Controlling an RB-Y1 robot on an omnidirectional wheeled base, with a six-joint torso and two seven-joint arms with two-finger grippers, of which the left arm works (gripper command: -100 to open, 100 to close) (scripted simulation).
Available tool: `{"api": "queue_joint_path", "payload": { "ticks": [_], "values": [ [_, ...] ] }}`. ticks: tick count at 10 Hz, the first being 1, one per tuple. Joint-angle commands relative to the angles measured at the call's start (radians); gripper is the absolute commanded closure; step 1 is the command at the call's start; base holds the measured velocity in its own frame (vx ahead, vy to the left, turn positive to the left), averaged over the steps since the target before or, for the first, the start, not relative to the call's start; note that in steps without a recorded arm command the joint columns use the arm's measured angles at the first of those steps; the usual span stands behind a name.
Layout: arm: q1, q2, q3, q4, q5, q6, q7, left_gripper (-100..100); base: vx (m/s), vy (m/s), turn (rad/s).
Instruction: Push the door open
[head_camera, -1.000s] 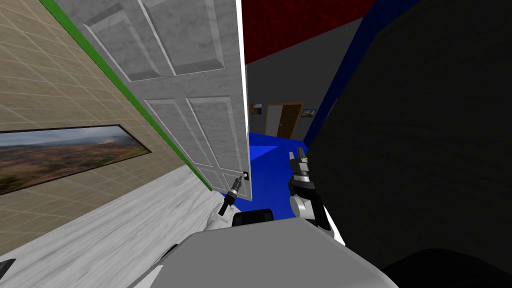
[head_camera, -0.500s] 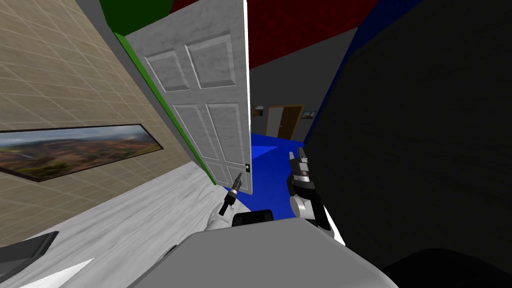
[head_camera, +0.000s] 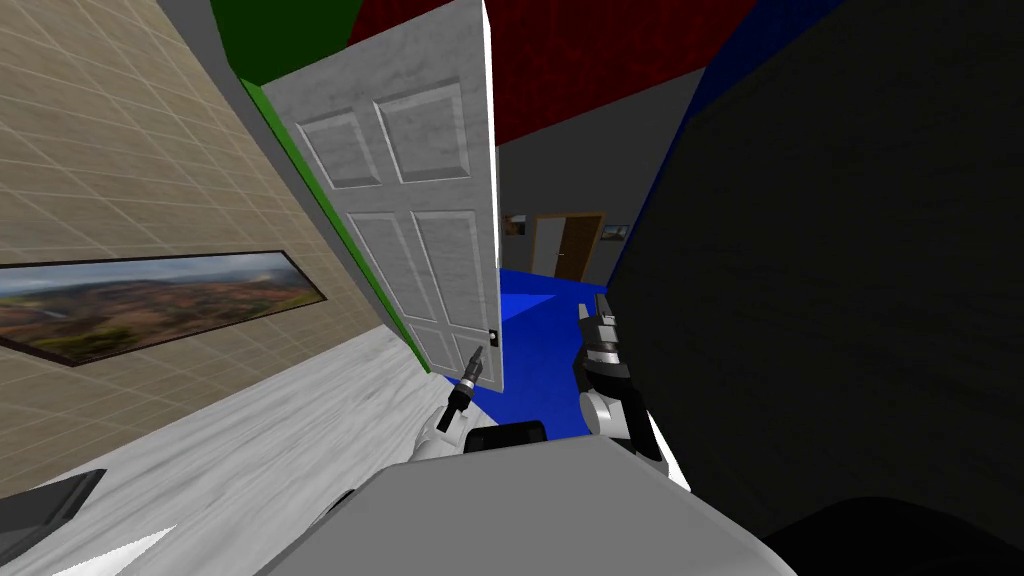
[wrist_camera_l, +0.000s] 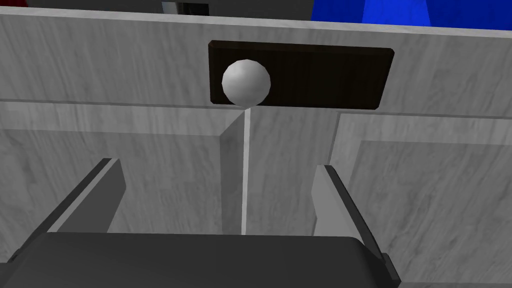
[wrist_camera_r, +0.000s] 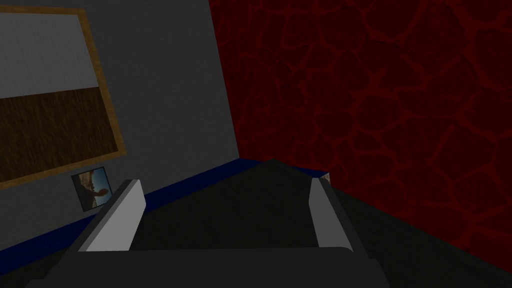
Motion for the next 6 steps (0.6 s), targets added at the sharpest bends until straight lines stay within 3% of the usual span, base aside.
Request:
{"api": "queue_joint_path", "payload": {
  "ticks": [1, 6],
  "values": [
    [0.002, 0.001, 0.003, -0.004, 0.001, -0.001, -0.004, -100, 0.187, -0.065, -0.019],
    [0.003, -0.011, 0.012, 0.002, 0.005, -0.012, -0.015, -100, 0.186, -0.060, -0.022]
  ]
}}
